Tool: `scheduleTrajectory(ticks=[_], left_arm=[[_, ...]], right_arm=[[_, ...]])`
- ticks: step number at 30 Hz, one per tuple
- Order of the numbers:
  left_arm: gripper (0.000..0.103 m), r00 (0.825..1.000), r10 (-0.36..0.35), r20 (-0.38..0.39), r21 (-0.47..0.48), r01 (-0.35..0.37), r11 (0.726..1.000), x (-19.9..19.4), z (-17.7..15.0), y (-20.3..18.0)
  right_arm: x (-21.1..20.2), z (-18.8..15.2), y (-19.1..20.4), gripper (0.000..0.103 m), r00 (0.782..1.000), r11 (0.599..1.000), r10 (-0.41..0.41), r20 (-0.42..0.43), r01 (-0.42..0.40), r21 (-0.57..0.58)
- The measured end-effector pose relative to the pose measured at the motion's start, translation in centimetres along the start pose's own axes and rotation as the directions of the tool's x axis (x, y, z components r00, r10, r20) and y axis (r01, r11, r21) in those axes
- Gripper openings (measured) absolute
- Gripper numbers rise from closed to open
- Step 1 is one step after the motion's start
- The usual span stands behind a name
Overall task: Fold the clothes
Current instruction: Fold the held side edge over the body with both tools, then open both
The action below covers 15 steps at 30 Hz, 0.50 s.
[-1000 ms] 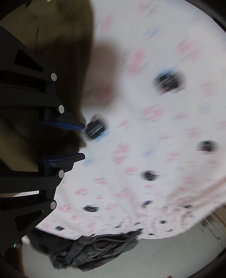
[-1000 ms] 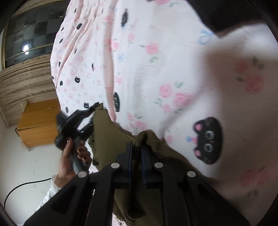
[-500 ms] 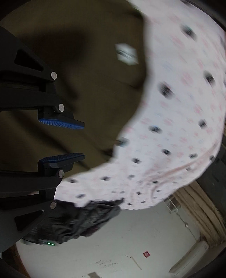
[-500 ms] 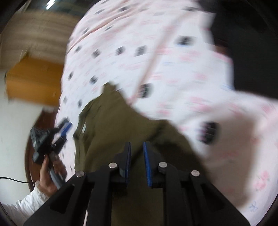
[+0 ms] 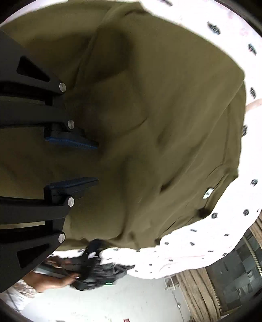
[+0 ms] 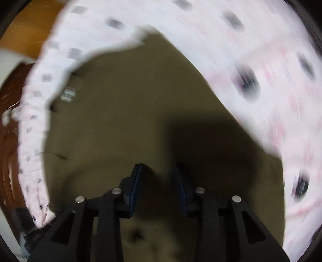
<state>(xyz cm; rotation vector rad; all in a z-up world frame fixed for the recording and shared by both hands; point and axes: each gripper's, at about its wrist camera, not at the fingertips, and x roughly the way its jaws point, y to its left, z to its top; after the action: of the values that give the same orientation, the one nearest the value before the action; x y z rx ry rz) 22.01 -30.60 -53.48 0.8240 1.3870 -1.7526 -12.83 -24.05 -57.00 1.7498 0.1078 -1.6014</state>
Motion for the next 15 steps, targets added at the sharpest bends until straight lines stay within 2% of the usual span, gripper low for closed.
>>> scheduleTrajectory(ticks=[1,2,3,6,7,8,9,11,13,15], left_arm=[[0.025,1.000,0.020,-0.001,-0.003,-0.020,1.000,0.1,0.2,0.3],[0.025,0.999,0.040,-0.005,-0.007,-0.040,0.999,0.2,0.3,0.8],[0.025,0.998,0.058,-0.011,-0.016,-0.058,0.998,0.4,0.3,1.5],[0.025,0.998,0.066,-0.011,-0.070,-0.067,0.995,0.3,-0.5,3.2],[0.025,0.998,0.057,0.002,-0.095,-0.057,0.994,-0.1,-0.7,3.5],[0.025,0.999,0.051,0.016,-0.112,-0.049,0.992,-0.6,-0.9,3.7],[0.025,0.998,0.045,0.035,-0.126,-0.040,0.991,-1.2,-1.0,3.9],[0.026,0.996,0.032,0.085,-0.158,-0.018,0.987,-2.2,-1.3,3.6],[0.026,0.989,0.060,0.134,-0.174,-0.036,0.984,-3.3,-1.3,3.6],[0.027,0.982,0.098,0.163,-0.196,-0.065,0.979,-3.7,-1.1,4.3]], right_arm=[[0.6,-0.7,-1.3,0.022,1.000,0.999,-0.009,-0.019,0.010,0.043],[0.4,-1.5,-2.6,0.007,1.000,0.997,0.008,-0.013,-0.007,0.079],[0.2,-2.1,-3.6,0.001,1.000,0.994,0.021,-0.010,-0.019,0.106],[-0.6,-2.7,-4.4,0.000,0.999,0.993,0.028,-0.031,-0.024,0.118],[-1.2,-2.3,-3.8,0.001,0.999,0.996,0.004,-0.040,-0.001,0.088],[-1.9,-1.6,-3.0,0.009,0.999,0.998,-0.016,-0.036,0.018,0.053],[-2.9,-0.5,-1.8,0.014,1.000,1.000,-0.028,-0.006,0.028,0.003],[-5.1,1.8,0.7,0.042,0.997,0.994,-0.048,0.055,0.053,-0.095],[-6.6,4.7,3.4,0.063,0.991,0.975,-0.082,0.108,0.102,-0.196],[-7.6,8.0,6.1,0.065,0.980,0.942,-0.129,0.153,0.169,-0.291]])
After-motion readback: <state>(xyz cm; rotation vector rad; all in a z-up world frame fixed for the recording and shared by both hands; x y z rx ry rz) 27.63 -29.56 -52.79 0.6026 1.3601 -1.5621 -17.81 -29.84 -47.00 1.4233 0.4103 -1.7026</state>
